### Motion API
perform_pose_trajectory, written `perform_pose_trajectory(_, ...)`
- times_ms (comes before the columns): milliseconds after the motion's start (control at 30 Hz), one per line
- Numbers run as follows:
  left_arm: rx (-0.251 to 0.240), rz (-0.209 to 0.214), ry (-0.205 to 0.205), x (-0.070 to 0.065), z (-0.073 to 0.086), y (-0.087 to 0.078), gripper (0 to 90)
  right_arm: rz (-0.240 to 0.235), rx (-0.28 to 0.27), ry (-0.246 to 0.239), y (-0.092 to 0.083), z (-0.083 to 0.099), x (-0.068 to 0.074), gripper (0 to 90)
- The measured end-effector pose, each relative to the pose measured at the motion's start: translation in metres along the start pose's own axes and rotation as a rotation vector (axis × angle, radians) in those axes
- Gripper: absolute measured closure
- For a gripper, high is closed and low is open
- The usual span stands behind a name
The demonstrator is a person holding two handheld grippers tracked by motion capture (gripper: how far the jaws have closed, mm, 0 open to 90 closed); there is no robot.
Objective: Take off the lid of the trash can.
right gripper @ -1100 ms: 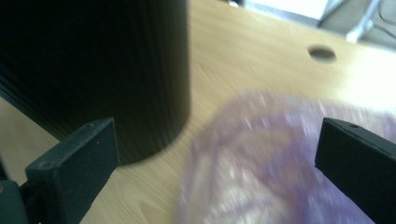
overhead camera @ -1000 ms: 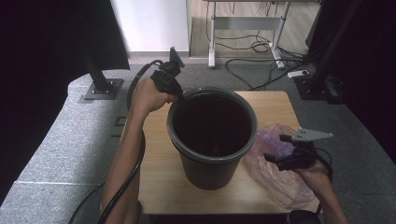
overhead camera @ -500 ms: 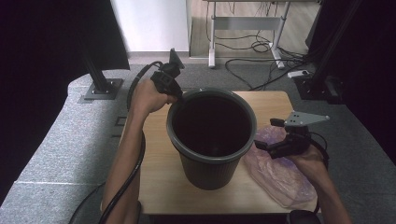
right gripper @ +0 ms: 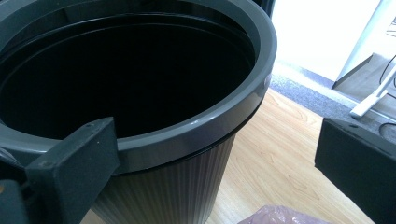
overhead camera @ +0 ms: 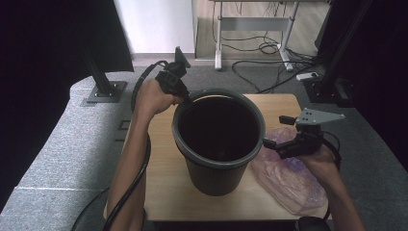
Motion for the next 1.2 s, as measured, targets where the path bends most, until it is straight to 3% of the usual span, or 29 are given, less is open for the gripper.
perform_pose_trajectory(333,0.019,0.006,-0.006,0.002,0.001,0.005,78.4,-0.024,0.052,-0.001,0.002,0.019,0.002,0.0)
perform_pose_trajectory(600,0.022,-0.015,-0.009,0.001,0.002,0.007,78.9,-0.009,0.074,-0.034,0.006,0.015,0.003,0.0)
perform_pose_trajectory(1000,0.023,-0.031,-0.013,0.000,0.002,0.008,79.4,-0.002,0.068,-0.040,0.005,0.011,0.001,0.0)
perform_pose_trajectory(1200,0.021,-0.037,-0.012,-0.001,0.002,0.008,79.4,-0.009,0.039,-0.028,0.003,0.008,-0.001,0.0)
Point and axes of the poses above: each handheld gripper's, and its own axes: y roughly forward along the jaws, z roughly out of its underside, x roughly to its left, the point moved 2 cm from there along y, roughly forward along the jaws, and after that the axes turned 6 degrees about -z, right-handed, at the moved point
